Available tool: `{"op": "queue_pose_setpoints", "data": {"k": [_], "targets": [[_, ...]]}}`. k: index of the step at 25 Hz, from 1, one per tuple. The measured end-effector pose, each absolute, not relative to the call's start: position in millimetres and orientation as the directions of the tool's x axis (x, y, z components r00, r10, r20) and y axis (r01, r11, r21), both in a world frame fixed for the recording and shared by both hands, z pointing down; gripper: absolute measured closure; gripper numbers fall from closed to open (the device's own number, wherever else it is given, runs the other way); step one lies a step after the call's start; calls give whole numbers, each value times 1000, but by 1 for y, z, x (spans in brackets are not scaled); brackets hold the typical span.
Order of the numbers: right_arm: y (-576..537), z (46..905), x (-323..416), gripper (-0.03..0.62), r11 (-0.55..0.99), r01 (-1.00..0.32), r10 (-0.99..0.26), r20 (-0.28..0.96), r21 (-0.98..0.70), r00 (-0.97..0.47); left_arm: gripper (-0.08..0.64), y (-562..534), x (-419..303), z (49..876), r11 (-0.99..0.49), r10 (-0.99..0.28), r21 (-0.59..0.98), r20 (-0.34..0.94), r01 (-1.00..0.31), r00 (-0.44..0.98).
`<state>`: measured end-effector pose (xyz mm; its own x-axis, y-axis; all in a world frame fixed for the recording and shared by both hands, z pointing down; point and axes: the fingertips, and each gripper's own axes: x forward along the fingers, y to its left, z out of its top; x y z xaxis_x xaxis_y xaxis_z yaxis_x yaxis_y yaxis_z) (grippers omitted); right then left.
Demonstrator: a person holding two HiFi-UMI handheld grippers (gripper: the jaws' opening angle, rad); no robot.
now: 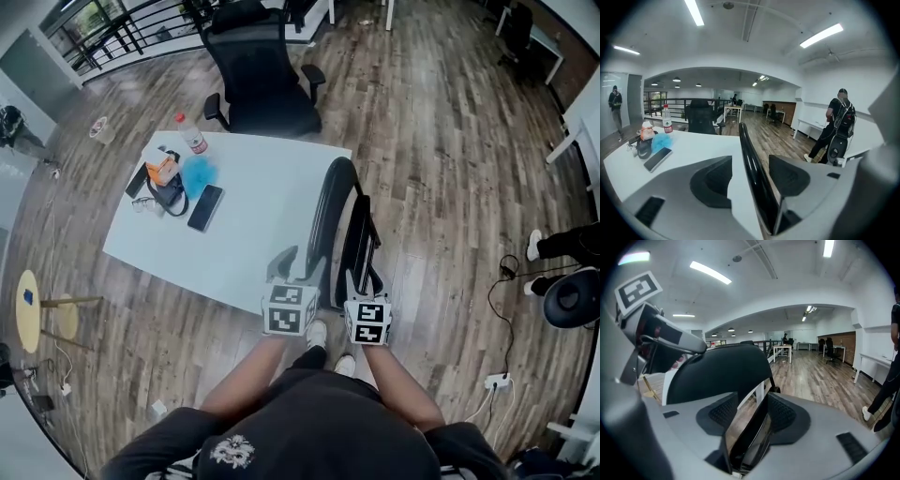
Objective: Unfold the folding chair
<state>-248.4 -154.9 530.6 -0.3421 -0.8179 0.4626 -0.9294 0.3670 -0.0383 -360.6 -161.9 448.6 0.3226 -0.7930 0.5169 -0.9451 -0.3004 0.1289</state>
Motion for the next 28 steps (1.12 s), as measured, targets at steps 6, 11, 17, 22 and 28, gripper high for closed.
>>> {"op": "queue_pose_setpoints", "data": {"k": [6,11,17,22,28], "targets": [[-187,599,-251,328,304,-949,-719,634,-80,-284,319,-189,-355,466,-311,-721,206,584,-928,372],[-212,646,-262,300,311,-949,-629,738,-50,-244,321,-204,-349,475,-319,-666,255,624,-913,407],[-226,692,-266,287,321,-947,-534,828,13,-170,338,-216,-340,485,-338,-630,281,641,-898,438],[-229,708,-269,287,328,-945,-507,845,8,-169,397,-217,-334,491,-344,-622,296,639,-891,452],[-229,712,-269,291,317,-948,-490,854,-11,-173,421,-219,-330,496,-346,-610,319,638,-882,470]]}}
